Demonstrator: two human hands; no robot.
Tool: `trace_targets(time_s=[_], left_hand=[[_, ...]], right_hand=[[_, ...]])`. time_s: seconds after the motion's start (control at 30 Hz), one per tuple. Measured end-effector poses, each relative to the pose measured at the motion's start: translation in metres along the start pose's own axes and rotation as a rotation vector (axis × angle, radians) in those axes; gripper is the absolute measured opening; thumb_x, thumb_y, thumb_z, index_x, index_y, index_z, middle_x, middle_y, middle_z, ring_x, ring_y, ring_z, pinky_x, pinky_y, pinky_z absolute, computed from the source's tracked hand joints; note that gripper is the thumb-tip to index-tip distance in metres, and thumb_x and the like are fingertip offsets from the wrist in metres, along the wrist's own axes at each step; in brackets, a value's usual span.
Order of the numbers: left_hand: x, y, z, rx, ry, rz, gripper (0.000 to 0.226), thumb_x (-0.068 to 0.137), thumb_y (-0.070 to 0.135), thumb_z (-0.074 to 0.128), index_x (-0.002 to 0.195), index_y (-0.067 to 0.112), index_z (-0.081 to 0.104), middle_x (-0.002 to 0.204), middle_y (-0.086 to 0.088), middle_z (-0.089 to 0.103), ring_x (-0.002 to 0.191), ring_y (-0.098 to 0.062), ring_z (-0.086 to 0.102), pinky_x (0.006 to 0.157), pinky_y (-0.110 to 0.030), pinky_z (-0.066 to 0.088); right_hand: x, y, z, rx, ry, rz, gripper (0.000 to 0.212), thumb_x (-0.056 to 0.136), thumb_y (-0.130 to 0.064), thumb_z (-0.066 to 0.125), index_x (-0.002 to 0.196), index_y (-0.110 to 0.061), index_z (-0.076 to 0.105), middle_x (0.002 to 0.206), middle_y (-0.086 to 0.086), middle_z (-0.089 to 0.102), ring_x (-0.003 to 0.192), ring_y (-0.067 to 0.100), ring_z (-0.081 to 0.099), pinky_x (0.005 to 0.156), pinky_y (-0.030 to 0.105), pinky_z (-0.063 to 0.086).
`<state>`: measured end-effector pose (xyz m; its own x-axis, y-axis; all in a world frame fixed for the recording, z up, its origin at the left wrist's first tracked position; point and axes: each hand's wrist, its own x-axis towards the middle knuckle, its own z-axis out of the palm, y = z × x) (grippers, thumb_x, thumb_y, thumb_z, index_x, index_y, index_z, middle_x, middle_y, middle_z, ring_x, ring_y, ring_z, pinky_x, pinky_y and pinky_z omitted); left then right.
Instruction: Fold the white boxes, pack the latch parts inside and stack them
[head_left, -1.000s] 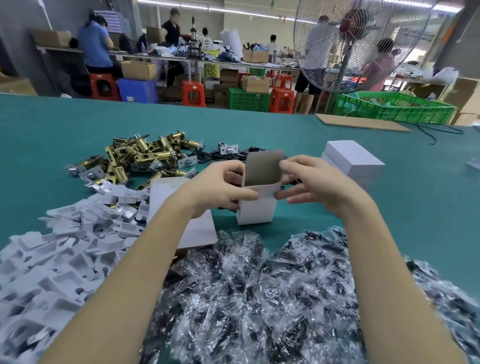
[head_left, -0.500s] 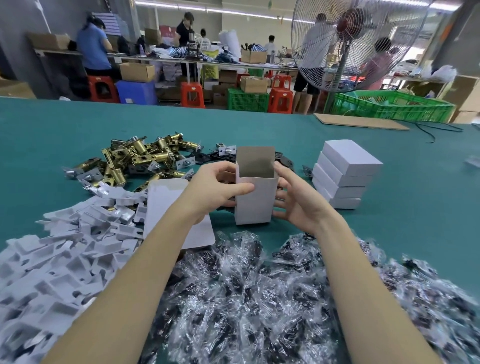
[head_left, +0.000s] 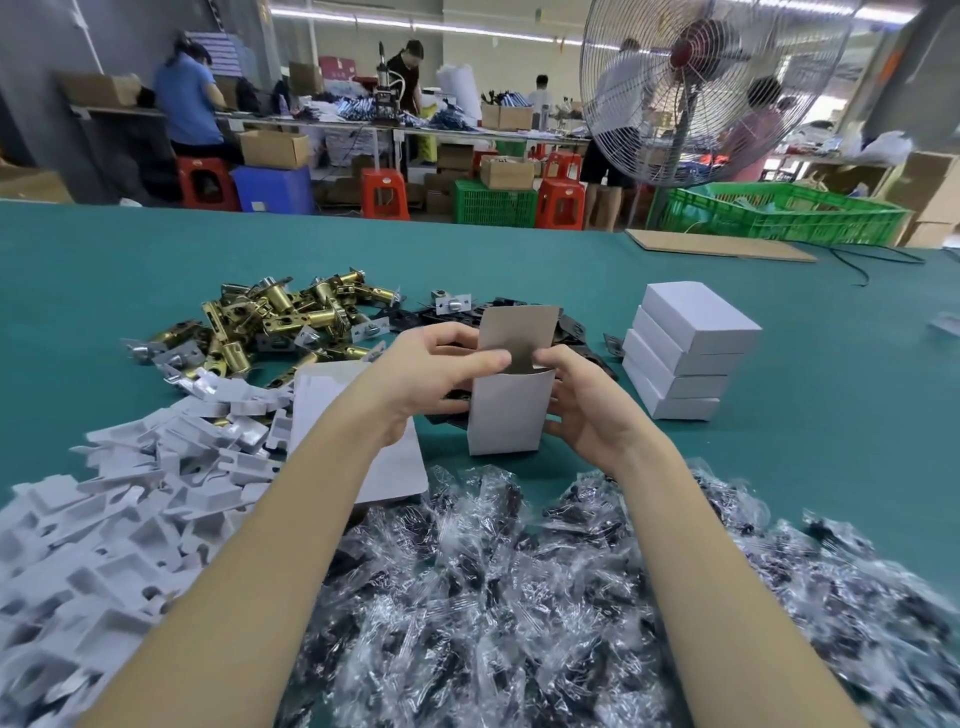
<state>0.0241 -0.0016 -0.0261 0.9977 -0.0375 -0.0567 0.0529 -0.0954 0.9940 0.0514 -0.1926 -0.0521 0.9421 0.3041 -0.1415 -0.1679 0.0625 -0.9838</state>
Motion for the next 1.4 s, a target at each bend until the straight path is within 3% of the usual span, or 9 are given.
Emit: trace_targets(time_s=[0.17, 0.33, 0.47, 0.53, 0.7, 0.83, 0.93, 1.1, 1.4], left_hand=[[0.005, -0.004, 0.01, -0.001, 0.142, 0.156, 0.023, 0.087, 0.013, 0.08, 0.105, 0.023, 0.069, 0.093, 0.008, 0.076, 0.071, 0.003, 0.069, 0.054, -0.017, 0.053], [0.001, -0.006, 0.016, -0.008, 0.14, 0.285, 0.027, 0.092, 0.0, 0.069, 0.088, 0.027, 0.075, 0.091, 0.002, 0.076, 0.083, -0.009, 0.067, 0.059, -0.016, 0.052], [-0.002, -0.002, 0.004, 0.041, -0.032, 0.257, 0.008, 0.093, 0.029, 0.074, 0.09, 0.024, 0.079, 0.095, -0.005, 0.075, 0.09, -0.012, 0.066, 0.068, -0.018, 0.054], [-0.003, 0.0, -0.002, 0.028, -0.096, 0.217, 0.028, 0.086, 0.051, 0.075, 0.092, 0.024, 0.081, 0.101, -0.001, 0.078, 0.098, -0.01, 0.071, 0.072, -0.02, 0.057], [0.001, -0.004, -0.003, 0.166, 0.012, 0.345, 0.006, 0.085, 0.037, 0.082, 0.089, 0.032, 0.081, 0.091, 0.004, 0.079, 0.088, -0.012, 0.075, 0.073, -0.026, 0.061], [0.0, -0.004, -0.004, 0.257, 0.026, 0.366, 0.017, 0.083, 0.046, 0.081, 0.096, 0.035, 0.078, 0.093, 0.009, 0.079, 0.084, -0.015, 0.077, 0.084, -0.044, 0.062], [-0.003, -0.003, -0.004, 0.28, 0.006, 0.376, 0.028, 0.08, 0.06, 0.074, 0.096, 0.038, 0.079, 0.094, 0.009, 0.079, 0.085, -0.014, 0.077, 0.082, -0.043, 0.063], [-0.001, -0.004, -0.005, 0.147, -0.011, 0.344, 0.011, 0.09, 0.03, 0.078, 0.099, 0.026, 0.082, 0.097, 0.003, 0.079, 0.094, -0.012, 0.075, 0.074, -0.024, 0.061], [-0.001, -0.006, -0.002, 0.111, 0.008, 0.367, 0.019, 0.093, 0.014, 0.075, 0.109, 0.021, 0.08, 0.096, -0.001, 0.08, 0.092, -0.016, 0.076, 0.072, -0.027, 0.062]], right_hand=[[0.001, -0.001, 0.001, -0.001, -0.027, -0.084, 0.015, 0.099, -0.027, 0.055, 0.097, -0.031, 0.07, 0.092, -0.003, 0.066, 0.085, 0.014, 0.059, 0.076, 0.034, 0.043], [0.001, -0.002, 0.011, 0.134, 0.067, -0.262, 0.035, 0.1, -0.007, 0.053, 0.09, -0.034, 0.074, 0.087, -0.011, 0.071, 0.073, 0.006, 0.06, 0.066, 0.029, 0.041], [0.0, -0.004, 0.011, 0.157, 0.091, -0.263, 0.037, 0.097, -0.008, 0.058, 0.071, -0.03, 0.075, 0.085, -0.008, 0.069, 0.073, 0.008, 0.055, 0.062, 0.027, 0.037], [0.0, -0.004, 0.011, 0.149, 0.094, -0.263, 0.036, 0.095, -0.006, 0.058, 0.07, -0.026, 0.075, 0.091, -0.003, 0.069, 0.076, 0.011, 0.056, 0.062, 0.028, 0.037], [0.001, -0.003, 0.011, 0.112, 0.105, -0.282, 0.028, 0.089, -0.012, 0.057, 0.071, -0.025, 0.074, 0.092, -0.001, 0.072, 0.084, 0.015, 0.058, 0.064, 0.028, 0.04], [0.0, -0.003, 0.003, 0.142, -0.028, -0.287, 0.027, 0.087, -0.035, 0.052, 0.079, -0.026, 0.076, 0.106, 0.0, 0.074, 0.089, 0.011, 0.062, 0.078, 0.032, 0.044], [-0.001, -0.005, 0.0, 0.021, -0.068, -0.273, 0.025, 0.094, -0.04, 0.055, 0.088, -0.026, 0.075, 0.105, -0.004, 0.074, 0.095, 0.011, 0.061, 0.081, 0.033, 0.044], [-0.003, -0.006, -0.003, -0.088, -0.063, -0.291, 0.02, 0.101, -0.036, 0.059, 0.103, -0.026, 0.076, 0.114, -0.007, 0.072, 0.103, 0.008, 0.062, 0.083, 0.028, 0.048], [-0.009, -0.009, -0.011, -0.157, -0.131, -0.348, 0.023, 0.093, -0.036, 0.069, 0.115, -0.033, 0.077, 0.117, -0.001, 0.076, 0.113, 0.011, 0.068, 0.082, 0.027, 0.056]])
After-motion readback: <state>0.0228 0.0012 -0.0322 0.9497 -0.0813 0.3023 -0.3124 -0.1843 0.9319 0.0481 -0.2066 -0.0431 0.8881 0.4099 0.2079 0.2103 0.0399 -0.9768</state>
